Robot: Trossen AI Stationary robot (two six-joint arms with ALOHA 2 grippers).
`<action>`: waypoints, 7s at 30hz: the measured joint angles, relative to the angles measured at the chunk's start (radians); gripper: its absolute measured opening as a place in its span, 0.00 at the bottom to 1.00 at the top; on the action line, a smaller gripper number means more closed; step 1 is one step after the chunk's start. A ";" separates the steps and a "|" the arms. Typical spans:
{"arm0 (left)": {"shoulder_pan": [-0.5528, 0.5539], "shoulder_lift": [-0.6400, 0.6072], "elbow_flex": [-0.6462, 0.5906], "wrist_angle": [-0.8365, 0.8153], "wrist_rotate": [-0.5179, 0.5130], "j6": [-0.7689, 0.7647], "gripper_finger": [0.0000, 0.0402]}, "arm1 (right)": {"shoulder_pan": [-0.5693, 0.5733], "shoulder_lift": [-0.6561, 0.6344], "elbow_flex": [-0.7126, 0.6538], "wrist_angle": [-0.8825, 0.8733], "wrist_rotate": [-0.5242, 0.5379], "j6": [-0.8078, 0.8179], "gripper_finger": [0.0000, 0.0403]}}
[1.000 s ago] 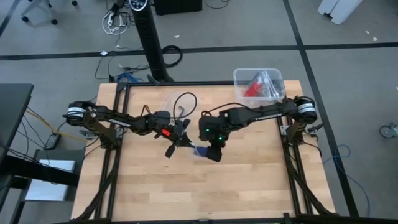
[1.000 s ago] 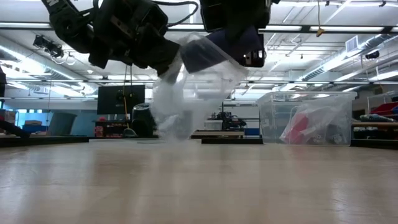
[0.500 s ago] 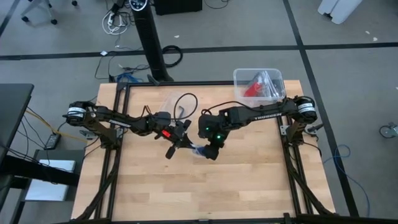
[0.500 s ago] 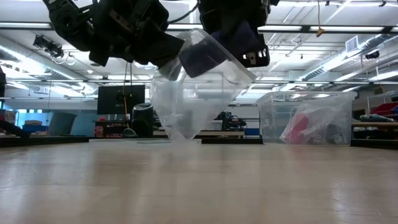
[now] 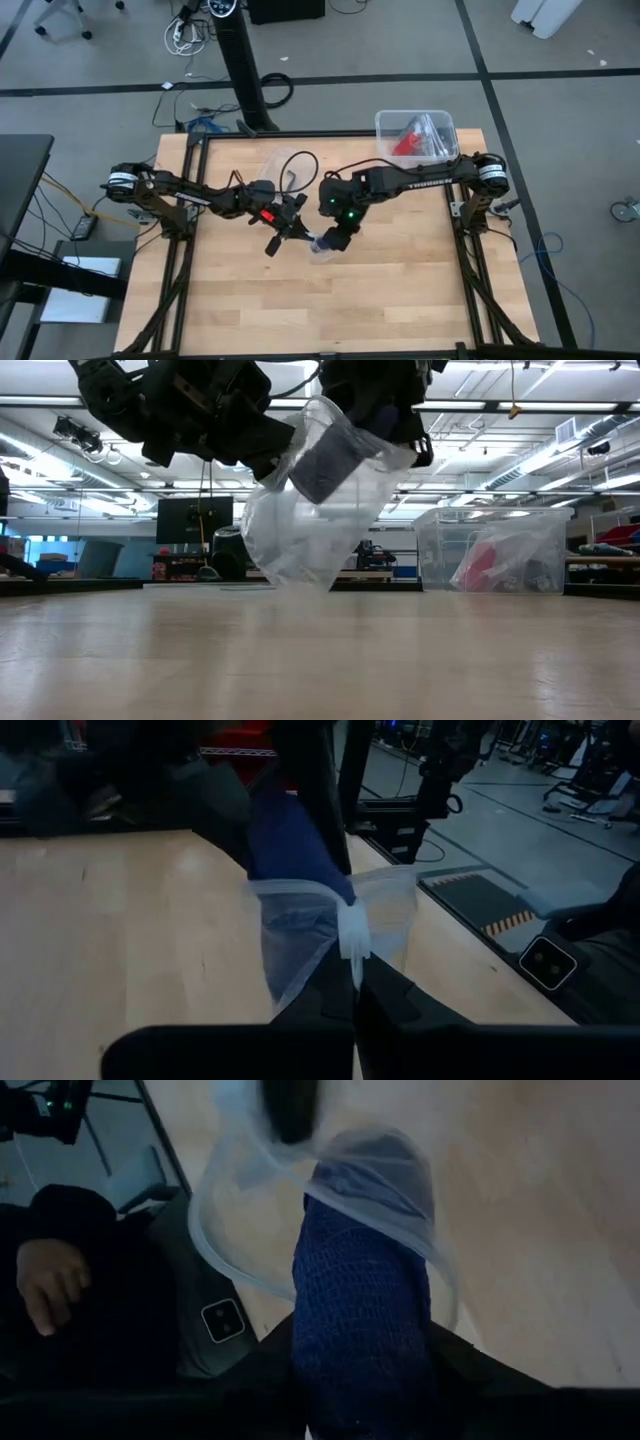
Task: Roll bandage
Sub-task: Put the blue rolled bandage inside the transparent zip bag, then close the transparent zip bag
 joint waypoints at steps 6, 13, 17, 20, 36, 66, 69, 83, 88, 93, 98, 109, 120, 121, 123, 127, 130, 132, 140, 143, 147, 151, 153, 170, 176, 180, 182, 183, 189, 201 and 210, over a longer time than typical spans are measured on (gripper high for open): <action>-0.016 0.000 0.000 0.032 0.000 0.005 0.00 | 0.001 -0.001 0.071 -0.021 0.012 -0.076 0.50; -0.015 0.000 -0.001 0.066 -0.003 0.005 0.00 | 0.020 -0.002 0.156 -0.115 0.072 -0.141 0.68; -0.015 0.000 -0.001 0.089 -0.003 0.004 0.00 | 0.018 -0.002 0.157 -0.176 0.082 -0.140 0.69; -0.015 0.000 -0.001 0.095 -0.003 0.004 0.00 | 0.030 -0.008 0.156 -0.213 0.093 -0.143 0.67; -0.014 -0.006 -0.111 0.364 0.024 -0.034 0.00 | 0.338 -0.267 -0.097 -0.105 0.864 -0.099 0.44; -0.006 -0.127 -0.187 0.508 0.112 -0.031 0.00 | 0.399 -0.161 -0.910 1.944 1.047 -0.505 0.21; -0.006 -0.127 -0.187 0.513 0.113 -0.038 0.00 | 0.388 -0.161 -0.902 1.941 1.028 -0.499 0.25; 0.000 -0.127 -0.187 0.517 0.123 -0.030 0.00 | 0.395 -0.164 -0.900 1.976 0.979 -0.596 0.02; 0.009 -0.127 -0.187 0.511 0.083 -0.038 0.00 | 0.379 -0.164 -0.834 1.929 0.919 -0.626 0.01; 0.009 -0.127 -0.181 0.479 0.068 -0.053 0.00 | 0.335 -0.169 -0.716 1.676 0.890 -0.583 0.00; 0.009 -0.144 -0.185 0.394 0.069 -0.059 0.00 | 0.347 -0.253 -0.641 1.432 0.927 -0.584 0.00; 0.009 -0.226 -0.194 0.344 0.015 -0.019 0.00 | 0.366 -0.393 -0.631 1.230 0.991 -0.575 0.00; 0.007 -0.230 -0.194 0.287 0.005 -0.021 0.00 | 0.335 -0.348 -0.633 1.153 0.958 -0.494 0.00; 0.007 -0.233 -0.194 0.288 0.005 -0.018 0.00 | 0.341 -0.355 -0.633 1.150 0.962 -0.494 0.00; 0.007 -0.232 -0.193 0.279 0.006 -0.019 0.00 | 0.347 -0.370 -0.633 1.147 0.960 -0.491 0.00; 0.007 -0.232 -0.194 0.210 -0.002 -0.021 0.00 | 0.349 -0.404 -0.633 1.100 0.957 -0.438 0.07; 0.007 -0.231 -0.194 0.121 -0.026 -0.018 0.00 | 0.359 -0.452 -0.633 1.020 0.967 -0.385 0.15; 0.007 -0.231 -0.194 0.078 -0.045 -0.005 0.00 | 0.363 -0.478 -0.633 0.963 0.980 -0.350 0.21; 0.007 -0.231 -0.194 -0.024 -0.182 0.027 0.00 | 0.328 -0.483 -0.587 0.915 0.964 -0.391 0.33; 0.007 -0.231 -0.194 -0.034 -0.203 0.029 0.00 | 0.284 -0.405 -0.508 0.843 0.903 -0.431 0.29; 0.006 -0.231 -0.194 -0.059 -0.214 0.054 0.00 | 0.236 -0.287 -0.352 0.708 0.784 -0.491 0.18; 0.005 -0.231 -0.194 -0.096 -0.223 0.090 0.00 | 0.195 -0.176 -0.179 0.536 0.713 -0.526 0.02; 0.005 -0.231 -0.193 -0.113 -0.250 0.107 0.00 | 0.173 -0.119 -0.095 0.457 0.678 -0.520 0.03; 0.005 -0.231 -0.192 -0.167 -0.347 0.159 0.00 | 0.097 0.197 0.297 0.157 0.636 -0.553 0.29; 0.004 -0.231 -0.192 -0.165 -0.351 0.158 0.00 | 0.091 0.197 0.297 0.153 0.643 -0.557 0.29; 0.004 -0.231 -0.192 -0.165 -0.351 0.157 0.00 | 0.085 0.197 0.282 0.167 0.648 -0.558 0.29; 0.004 -0.231 -0.192 -0.165 -0.351 0.155 0.00 | 0.084 0.198 0.266 0.167 0.662 -0.558 0.28; 0.004 -0.231 -0.192 -0.164 -0.351 0.155 0.00 | 0.084 0.199 0.264 0.163 0.675 -0.558 0.28; 0.004 -0.231 -0.192 -0.162 -0.351 0.154 0.00 | 0.084 0.197 0.251 0.176 0.689 -0.564 0.24; 0.004 -0.231 -0.192 -0.161 -0.351 0.153 0.00 | 0.084 0.197 0.249 0.184 0.680 -0.567 0.19; 0.004 -0.231 -0.192 -0.146 -0.351 0.147 0.00 | 0.084 0.199 0.249 0.203 0.655 -0.567 0.20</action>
